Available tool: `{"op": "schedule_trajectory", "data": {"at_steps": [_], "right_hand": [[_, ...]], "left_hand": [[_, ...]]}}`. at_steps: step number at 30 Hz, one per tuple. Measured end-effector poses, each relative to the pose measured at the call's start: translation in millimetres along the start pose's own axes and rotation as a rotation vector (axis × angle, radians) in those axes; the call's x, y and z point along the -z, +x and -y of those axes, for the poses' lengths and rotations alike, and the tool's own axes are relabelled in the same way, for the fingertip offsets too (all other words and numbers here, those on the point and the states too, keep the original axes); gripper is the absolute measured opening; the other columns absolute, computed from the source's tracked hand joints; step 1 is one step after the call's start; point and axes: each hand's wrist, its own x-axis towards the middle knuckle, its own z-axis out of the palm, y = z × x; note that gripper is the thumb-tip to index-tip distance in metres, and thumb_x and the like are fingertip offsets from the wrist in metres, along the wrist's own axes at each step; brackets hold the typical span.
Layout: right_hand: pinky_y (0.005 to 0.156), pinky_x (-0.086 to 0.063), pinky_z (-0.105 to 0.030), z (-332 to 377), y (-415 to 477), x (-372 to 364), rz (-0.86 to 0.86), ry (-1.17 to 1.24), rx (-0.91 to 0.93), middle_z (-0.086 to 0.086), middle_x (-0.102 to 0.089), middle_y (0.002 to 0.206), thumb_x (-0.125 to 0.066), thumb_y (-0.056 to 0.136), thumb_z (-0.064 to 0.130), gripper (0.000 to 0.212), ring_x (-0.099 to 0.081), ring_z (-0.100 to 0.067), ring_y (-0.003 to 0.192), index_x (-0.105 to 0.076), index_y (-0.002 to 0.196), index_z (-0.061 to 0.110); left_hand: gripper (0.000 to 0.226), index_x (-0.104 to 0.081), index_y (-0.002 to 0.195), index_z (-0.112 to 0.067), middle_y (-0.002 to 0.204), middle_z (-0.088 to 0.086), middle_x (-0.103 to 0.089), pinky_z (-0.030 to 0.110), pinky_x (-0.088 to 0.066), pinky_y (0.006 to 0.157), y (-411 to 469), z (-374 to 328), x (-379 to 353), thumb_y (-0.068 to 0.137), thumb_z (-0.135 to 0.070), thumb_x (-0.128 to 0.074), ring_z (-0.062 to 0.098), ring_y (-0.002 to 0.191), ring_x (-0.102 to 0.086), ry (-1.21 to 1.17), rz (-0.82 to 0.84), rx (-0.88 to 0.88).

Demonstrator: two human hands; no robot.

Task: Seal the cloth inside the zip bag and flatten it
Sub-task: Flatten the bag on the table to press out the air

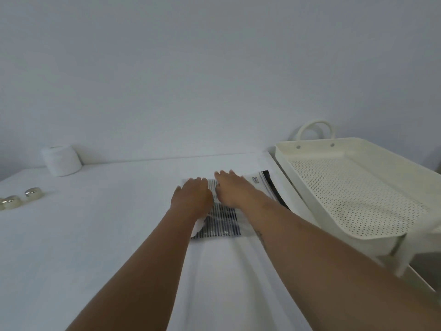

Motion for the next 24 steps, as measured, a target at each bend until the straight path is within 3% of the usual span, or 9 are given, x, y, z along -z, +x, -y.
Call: {"op": "schedule_trajectory", "data": {"at_steps": [2, 4, 7, 12, 18, 21, 24], "right_hand": [[0.114, -0.028, -0.047, 14, -11, -16, 0.013, 0.046, 0.004, -0.011, -0.035, 0.152, -0.041, 0.095, 0.014, 0.052, -0.030, -0.031, 0.140, -0.031, 0.145, 0.012], [0.113, -0.029, -0.045, 20, -21, -36, 0.013, 0.070, 0.030, -0.010, -0.041, 0.148, -0.040, 0.095, 0.018, 0.048, -0.036, -0.031, 0.137, -0.035, 0.143, 0.014], [0.119, -0.013, -0.044, 11, -30, -56, -0.037, 0.063, 0.060, -0.005, -0.026, 0.159, -0.027, 0.100, 0.028, 0.050, -0.020, -0.023, 0.147, -0.025, 0.149, 0.016], [0.121, -0.004, -0.045, -22, -39, -55, -0.047, -0.016, 0.019, -0.004, -0.011, 0.163, -0.016, 0.100, 0.038, 0.056, -0.008, -0.019, 0.149, -0.015, 0.153, 0.018], [0.121, 0.000, -0.048, -65, -50, -43, -0.026, -0.071, -0.087, -0.004, -0.004, 0.163, -0.015, 0.097, 0.046, 0.063, -0.003, -0.018, 0.150, -0.008, 0.153, 0.020], [0.120, 0.003, -0.051, -76, -53, -36, 0.010, -0.086, -0.168, -0.003, -0.005, 0.164, -0.015, 0.096, 0.047, 0.064, -0.002, -0.018, 0.150, -0.010, 0.153, 0.020], [0.118, -0.001, -0.054, -76, -47, -23, 0.005, -0.161, -0.234, -0.008, -0.026, 0.158, -0.018, 0.097, 0.040, 0.058, -0.024, -0.025, 0.144, -0.026, 0.148, 0.013]], "left_hand": [[0.036, -0.048, 0.126, -0.009, 0.133, 0.010, -0.053, 0.043, -0.039, 0.103, -11, 6, -10, 0.091, -0.012, -0.040, 0.027, 0.124, -0.047, 0.029, -0.002, -0.020], [0.040, -0.042, 0.133, -0.007, 0.144, 0.012, -0.044, 0.044, -0.035, 0.108, -17, 16, -23, 0.094, -0.013, -0.036, 0.026, 0.135, -0.037, 0.067, -0.010, -0.067], [0.047, -0.031, 0.143, -0.003, 0.156, 0.013, -0.029, 0.045, -0.023, 0.116, -19, 24, -36, 0.100, -0.021, -0.025, 0.025, 0.146, -0.019, 0.087, -0.040, -0.087], [0.052, -0.024, 0.148, -0.003, 0.159, 0.012, -0.024, 0.041, -0.013, 0.120, -18, 27, -41, 0.101, -0.025, -0.023, 0.024, 0.148, -0.015, 0.056, -0.047, -0.113], [0.051, -0.029, 0.147, -0.005, 0.157, 0.011, -0.029, 0.040, -0.015, 0.120, -19, 30, -44, 0.101, -0.027, -0.023, 0.023, 0.146, -0.020, -0.001, -0.083, -0.112], [0.043, -0.047, 0.130, -0.004, 0.139, 0.011, -0.050, 0.040, -0.031, 0.112, -19, 27, -37, 0.100, -0.026, -0.025, 0.027, 0.134, -0.041, 0.010, -0.059, -0.098], [0.037, -0.055, 0.106, -0.007, 0.112, 0.010, -0.059, 0.039, -0.044, 0.091, -13, 25, -23, 0.098, -0.029, -0.027, 0.028, 0.109, -0.056, -0.018, -0.039, -0.075]]}}
